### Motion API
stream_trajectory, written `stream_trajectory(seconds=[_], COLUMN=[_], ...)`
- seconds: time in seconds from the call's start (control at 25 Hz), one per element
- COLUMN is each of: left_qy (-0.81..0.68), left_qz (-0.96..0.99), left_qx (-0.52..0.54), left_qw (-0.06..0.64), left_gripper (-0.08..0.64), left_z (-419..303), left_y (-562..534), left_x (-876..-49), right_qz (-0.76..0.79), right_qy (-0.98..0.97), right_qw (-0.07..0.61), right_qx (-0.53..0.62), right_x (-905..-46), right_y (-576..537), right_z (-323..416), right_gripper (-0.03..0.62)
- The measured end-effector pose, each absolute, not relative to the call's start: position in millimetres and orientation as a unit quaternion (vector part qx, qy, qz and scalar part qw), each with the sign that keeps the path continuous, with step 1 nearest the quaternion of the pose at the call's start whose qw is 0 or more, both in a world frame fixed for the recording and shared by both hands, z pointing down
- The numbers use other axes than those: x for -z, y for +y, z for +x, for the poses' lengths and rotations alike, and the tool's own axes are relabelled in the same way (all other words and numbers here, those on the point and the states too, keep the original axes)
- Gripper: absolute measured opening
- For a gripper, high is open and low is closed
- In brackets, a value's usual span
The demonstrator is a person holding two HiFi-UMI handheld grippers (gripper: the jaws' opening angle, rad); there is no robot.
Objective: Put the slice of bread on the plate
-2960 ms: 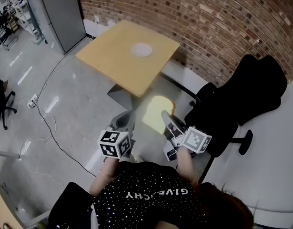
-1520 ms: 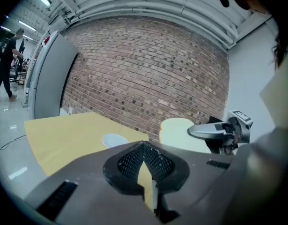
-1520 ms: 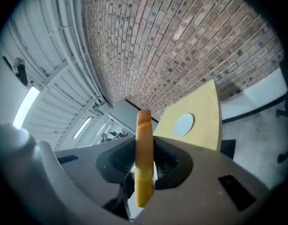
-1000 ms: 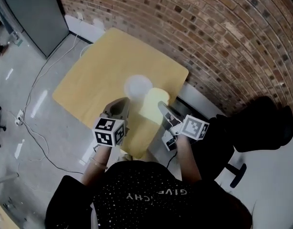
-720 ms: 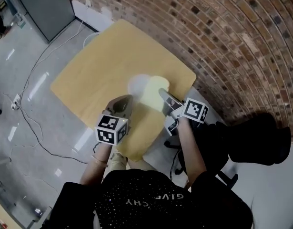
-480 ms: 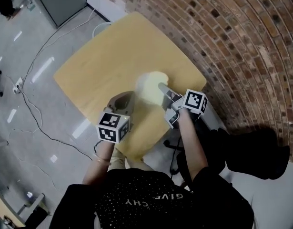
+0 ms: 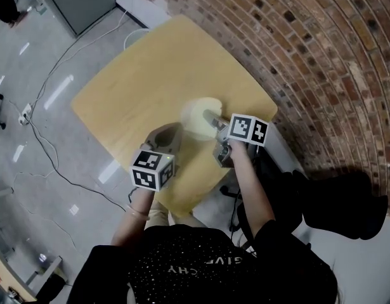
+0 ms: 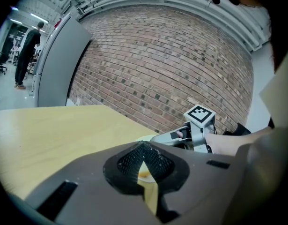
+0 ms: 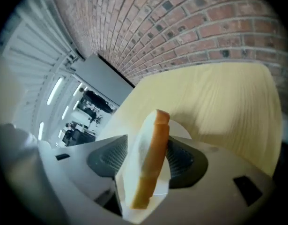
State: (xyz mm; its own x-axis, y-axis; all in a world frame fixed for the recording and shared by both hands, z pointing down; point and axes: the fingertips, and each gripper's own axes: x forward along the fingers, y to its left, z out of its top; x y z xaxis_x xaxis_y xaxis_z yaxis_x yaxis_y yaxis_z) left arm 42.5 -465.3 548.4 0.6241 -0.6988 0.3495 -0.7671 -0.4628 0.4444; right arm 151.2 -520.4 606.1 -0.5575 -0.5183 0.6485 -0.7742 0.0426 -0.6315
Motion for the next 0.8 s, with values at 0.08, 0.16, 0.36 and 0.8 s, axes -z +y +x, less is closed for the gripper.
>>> stream_trajectory(seconds=[0.08, 0.16, 0.36, 0.8], left_qy=[-0.431, -0.432, -0.429, -0.426], left_qz=[0.853, 0.853, 0.854, 0.867], left_qx=[-0.057, -0.056, -0.056, -0.059], left_qw=[0.289, 0.288, 0.290, 0.252], left_gripper=[-0.002, -0.002, -0.002, -0.002], left_z=[39.9, 37.3, 39.2, 58.6], left_y=[-465.5, -463.5, -456.1, -443.8], left_x=[-546.5, -546.6, -549.7, -515.2], right_qz=[0.482, 0.495, 0.546, 0.544], right_qy=[-0.723, -0.731, -0.718, -0.792], right_qw=[0.180, 0.232, 0.331, 0.087], right_qx=[-0.460, -0.409, -0.277, -0.263], right_x=[-606.0, -607.2, -607.5, -509.3], right_y=[-521.5, -519.7, -519.0, -458.9], right_z=[154.1, 155.4, 179.0, 156.5], right_gripper=[0.296, 0.337, 0.382, 0.014])
